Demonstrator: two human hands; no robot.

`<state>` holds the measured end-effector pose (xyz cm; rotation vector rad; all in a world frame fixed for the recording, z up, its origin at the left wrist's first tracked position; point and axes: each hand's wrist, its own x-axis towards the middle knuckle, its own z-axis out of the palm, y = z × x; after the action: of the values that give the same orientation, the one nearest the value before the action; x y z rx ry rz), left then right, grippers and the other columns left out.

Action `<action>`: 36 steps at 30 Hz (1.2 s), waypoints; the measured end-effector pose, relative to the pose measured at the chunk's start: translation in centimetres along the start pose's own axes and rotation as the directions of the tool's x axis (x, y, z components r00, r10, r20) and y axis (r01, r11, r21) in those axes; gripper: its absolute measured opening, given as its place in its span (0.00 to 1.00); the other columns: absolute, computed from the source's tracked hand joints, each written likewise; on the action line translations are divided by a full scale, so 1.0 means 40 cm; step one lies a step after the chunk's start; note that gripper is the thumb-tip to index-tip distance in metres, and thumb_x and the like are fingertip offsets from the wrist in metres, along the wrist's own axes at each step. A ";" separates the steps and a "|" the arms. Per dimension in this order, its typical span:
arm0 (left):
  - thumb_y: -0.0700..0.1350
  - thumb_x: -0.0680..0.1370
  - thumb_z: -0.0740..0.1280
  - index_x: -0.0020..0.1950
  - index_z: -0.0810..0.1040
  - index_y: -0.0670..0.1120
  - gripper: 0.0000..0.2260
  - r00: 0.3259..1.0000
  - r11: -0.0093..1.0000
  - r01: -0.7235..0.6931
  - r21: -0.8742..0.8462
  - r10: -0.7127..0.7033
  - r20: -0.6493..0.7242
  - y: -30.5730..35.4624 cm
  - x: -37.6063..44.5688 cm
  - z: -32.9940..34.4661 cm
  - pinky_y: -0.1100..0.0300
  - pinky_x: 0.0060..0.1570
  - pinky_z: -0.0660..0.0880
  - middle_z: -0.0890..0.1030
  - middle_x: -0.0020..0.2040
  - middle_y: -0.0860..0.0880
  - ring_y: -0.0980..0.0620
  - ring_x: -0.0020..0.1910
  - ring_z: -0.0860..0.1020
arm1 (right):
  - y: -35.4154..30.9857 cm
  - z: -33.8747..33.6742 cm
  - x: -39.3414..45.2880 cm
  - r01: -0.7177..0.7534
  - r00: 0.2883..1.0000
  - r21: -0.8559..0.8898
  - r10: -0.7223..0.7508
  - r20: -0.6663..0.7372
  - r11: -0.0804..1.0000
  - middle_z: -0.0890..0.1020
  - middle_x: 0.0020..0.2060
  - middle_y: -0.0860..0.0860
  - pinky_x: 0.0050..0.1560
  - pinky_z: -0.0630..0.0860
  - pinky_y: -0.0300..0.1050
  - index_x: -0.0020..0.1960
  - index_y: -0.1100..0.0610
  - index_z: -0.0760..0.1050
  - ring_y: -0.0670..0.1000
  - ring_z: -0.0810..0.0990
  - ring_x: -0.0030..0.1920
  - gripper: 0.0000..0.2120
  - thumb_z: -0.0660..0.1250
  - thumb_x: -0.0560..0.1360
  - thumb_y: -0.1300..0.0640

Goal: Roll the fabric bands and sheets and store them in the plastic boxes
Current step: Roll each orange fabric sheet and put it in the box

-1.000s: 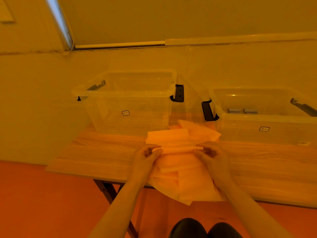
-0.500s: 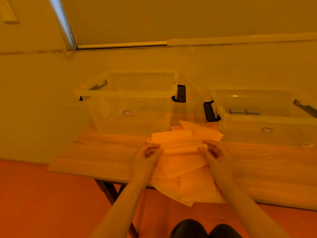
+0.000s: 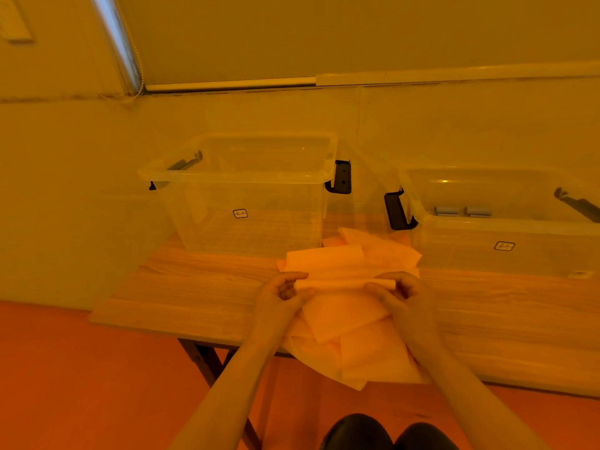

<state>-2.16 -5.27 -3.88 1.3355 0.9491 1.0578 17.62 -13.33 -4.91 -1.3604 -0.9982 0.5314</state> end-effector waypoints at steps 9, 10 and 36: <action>0.43 0.74 0.71 0.50 0.81 0.44 0.07 0.999 0.999 -0.027 0.033 0.028 -0.017 -0.006 -0.002 0.000 0.46 0.46 0.80 0.83 0.48 0.44 0.44 0.48 0.81 | 0.020 -0.003 0.004 -0.004 1.000 -0.077 0.003 -0.016 0.997 0.78 0.52 0.38 0.52 0.75 0.38 0.54 0.44 0.78 0.34 0.75 0.53 0.15 0.75 0.70 0.55; 0.44 0.74 0.71 0.50 0.82 0.45 0.06 0.999 0.998 -0.033 0.053 0.034 -0.022 -0.008 0.000 0.000 0.46 0.45 0.79 0.82 0.48 0.43 0.43 0.47 0.81 | 0.016 -0.002 0.002 0.005 1.000 -0.084 -0.008 -0.027 0.996 0.79 0.51 0.39 0.51 0.74 0.38 0.52 0.45 0.78 0.33 0.75 0.52 0.13 0.75 0.70 0.55; 0.40 0.76 0.68 0.52 0.78 0.50 0.07 0.974 0.953 -0.227 0.202 0.219 0.061 0.064 0.080 0.010 0.69 0.40 0.77 0.79 0.51 0.54 0.64 0.46 0.78 | -0.038 0.003 0.058 0.115 0.993 -0.072 -0.116 -0.015 0.991 0.80 0.49 0.45 0.47 0.76 0.30 0.47 0.48 0.79 0.40 0.78 0.50 0.09 0.71 0.72 0.62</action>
<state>-1.05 -2.43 -1.13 1.6613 0.9149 1.1219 18.38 -11.66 -2.81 -1.3587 -1.0819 0.3985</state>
